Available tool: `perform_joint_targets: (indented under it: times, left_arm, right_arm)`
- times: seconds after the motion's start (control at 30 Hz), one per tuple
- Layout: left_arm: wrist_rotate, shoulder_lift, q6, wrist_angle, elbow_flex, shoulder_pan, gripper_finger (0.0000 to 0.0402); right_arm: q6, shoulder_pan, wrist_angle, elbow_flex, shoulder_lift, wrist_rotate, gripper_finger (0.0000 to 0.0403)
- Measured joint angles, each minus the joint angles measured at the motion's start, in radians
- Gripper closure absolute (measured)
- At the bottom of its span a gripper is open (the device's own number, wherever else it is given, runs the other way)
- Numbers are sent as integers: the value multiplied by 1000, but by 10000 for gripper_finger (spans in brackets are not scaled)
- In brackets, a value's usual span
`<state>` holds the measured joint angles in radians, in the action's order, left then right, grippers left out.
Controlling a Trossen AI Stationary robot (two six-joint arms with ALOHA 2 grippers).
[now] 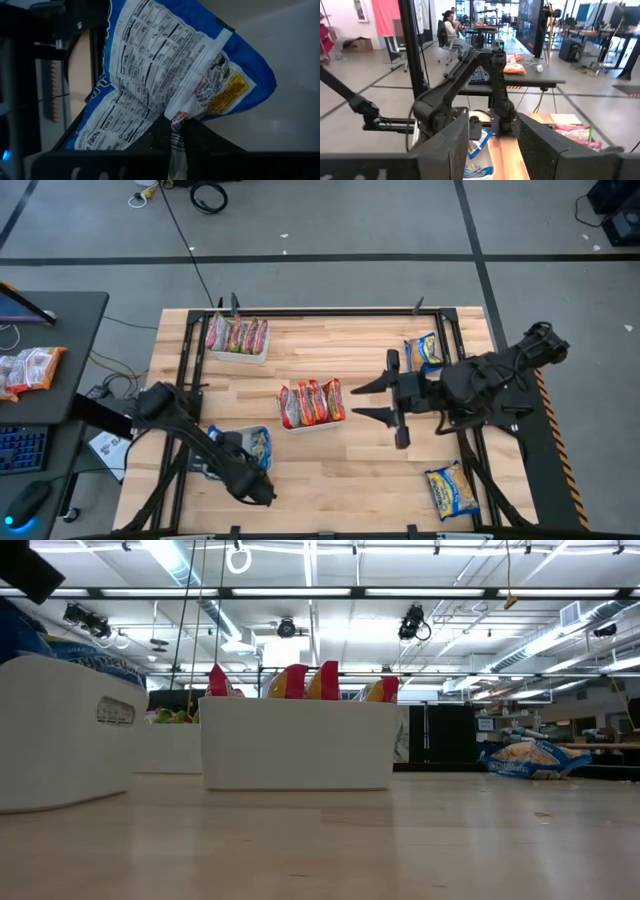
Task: Sort Maruchan noodles
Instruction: Put the blue noodle pack into the bottom white bin
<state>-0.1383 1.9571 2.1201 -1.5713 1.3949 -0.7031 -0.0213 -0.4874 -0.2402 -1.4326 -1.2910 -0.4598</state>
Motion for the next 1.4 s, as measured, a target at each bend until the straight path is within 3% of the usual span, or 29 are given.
perform_joint_targets:
  times: [0.17,0.33,0.47,0.73,0.87,0.97,1.13,1.27,1.4]
  left_arm:
    - [-29,8,-33,0,0,0,336]
    - [-79,-6,-37,0,-1,3,285]
    - [-133,-33,-45,1,-2,6,228]
    - [-88,-154,36,1,-61,13,136]
    - [-94,-193,117,8,-129,10,123]
    - [-99,-194,144,9,-158,4,123]
    - [-87,-201,145,11,-175,10,123]
    - [-47,-240,130,64,-177,35,120]
    - [15,-258,121,136,-178,57,108]
  right_arm:
    - [-81,-43,-10,0,3,-29,234]
    - [-83,-104,-81,0,2,-55,220]
    - [-81,-153,-99,0,18,-88,193]
    - [-166,-193,-123,0,35,-89,129]
    - [-210,-241,-160,0,16,-100,108]
    - [-212,-299,-166,0,4,-164,98]
    - [-40,-401,-107,-48,18,-292,91]
    - [132,-394,-22,-109,60,-228,89]
    - [177,-339,43,-83,92,-135,94]
